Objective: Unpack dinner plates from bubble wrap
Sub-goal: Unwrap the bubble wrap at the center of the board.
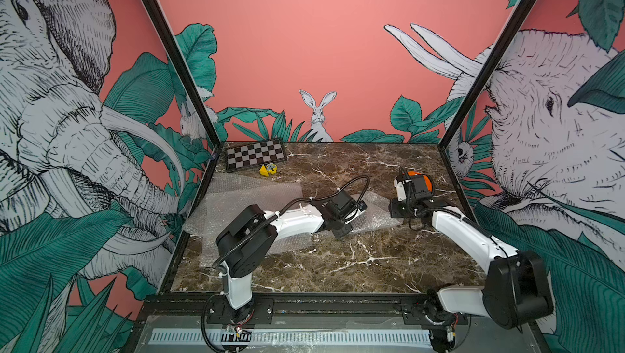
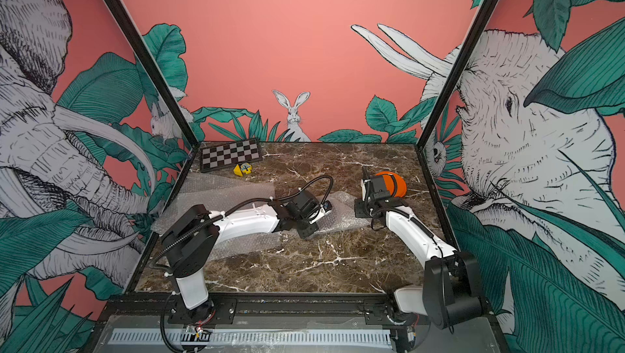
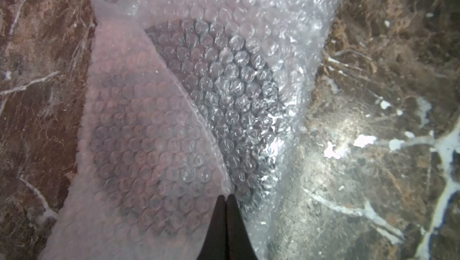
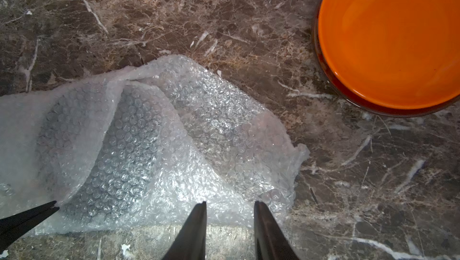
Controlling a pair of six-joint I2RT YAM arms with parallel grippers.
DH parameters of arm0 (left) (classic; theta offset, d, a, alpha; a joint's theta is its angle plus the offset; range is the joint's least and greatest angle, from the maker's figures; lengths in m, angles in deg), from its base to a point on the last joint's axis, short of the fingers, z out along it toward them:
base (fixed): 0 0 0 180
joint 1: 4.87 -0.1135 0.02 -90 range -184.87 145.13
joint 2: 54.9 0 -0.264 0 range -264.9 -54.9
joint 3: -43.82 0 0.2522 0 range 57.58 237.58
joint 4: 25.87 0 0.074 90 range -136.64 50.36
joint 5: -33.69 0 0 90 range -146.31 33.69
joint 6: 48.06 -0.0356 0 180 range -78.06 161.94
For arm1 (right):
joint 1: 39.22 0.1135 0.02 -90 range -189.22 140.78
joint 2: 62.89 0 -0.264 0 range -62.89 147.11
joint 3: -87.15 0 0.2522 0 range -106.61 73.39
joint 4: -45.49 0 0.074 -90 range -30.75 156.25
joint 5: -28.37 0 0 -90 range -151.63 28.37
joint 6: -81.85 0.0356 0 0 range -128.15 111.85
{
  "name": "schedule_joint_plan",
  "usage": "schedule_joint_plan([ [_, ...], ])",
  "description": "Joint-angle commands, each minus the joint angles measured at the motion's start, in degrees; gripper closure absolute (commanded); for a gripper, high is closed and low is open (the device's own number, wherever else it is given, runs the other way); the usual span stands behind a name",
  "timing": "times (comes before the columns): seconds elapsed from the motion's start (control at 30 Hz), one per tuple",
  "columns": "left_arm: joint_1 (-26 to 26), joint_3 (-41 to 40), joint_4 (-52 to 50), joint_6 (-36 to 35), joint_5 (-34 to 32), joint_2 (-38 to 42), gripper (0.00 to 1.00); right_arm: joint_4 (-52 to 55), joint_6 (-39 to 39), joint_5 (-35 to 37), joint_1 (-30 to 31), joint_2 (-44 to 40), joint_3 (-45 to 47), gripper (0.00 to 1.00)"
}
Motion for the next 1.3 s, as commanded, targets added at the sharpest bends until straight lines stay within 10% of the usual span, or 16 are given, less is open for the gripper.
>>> schedule_joint_plan([
  [0.0,0.3,0.7,0.9,2.76,0.35,4.99,1.0,-0.84,0.21,-1.0,-0.21,-0.21,0.5,0.65],
  [0.73,-8.42,2.78,2.53,11.9,6.18,6.72,1.0,-3.23,0.42,-7.07,-0.14,2.16,0.86,0.64],
  [1.27,-14.21,16.29,-3.31,4.27,2.7,-2.99,1.0,-3.92,1.34,-9.91,-0.16,4.26,0.61,0.63],
])
